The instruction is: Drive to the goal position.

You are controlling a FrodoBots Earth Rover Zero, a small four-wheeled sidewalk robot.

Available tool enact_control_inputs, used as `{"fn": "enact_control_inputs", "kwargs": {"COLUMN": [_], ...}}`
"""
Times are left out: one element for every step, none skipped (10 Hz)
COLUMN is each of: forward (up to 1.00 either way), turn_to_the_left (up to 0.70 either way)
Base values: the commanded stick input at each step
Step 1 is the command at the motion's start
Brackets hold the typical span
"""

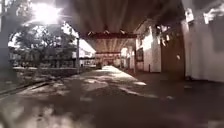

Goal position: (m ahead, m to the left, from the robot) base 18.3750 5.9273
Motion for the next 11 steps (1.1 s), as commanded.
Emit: {"fn": "enact_control_inputs", "kwargs": {"forward": [0.70, 0.70, 0.70, 0.70, 0.70, 0.70, 0.70, 0.70, 0.70, 0.70, 0.70], "turn_to_the_left": [0.00, 0.02, 0.04, 0.27, 0.32, 0.00, 0.00, 0.00, 0.00, 0.00, 0.00]}}
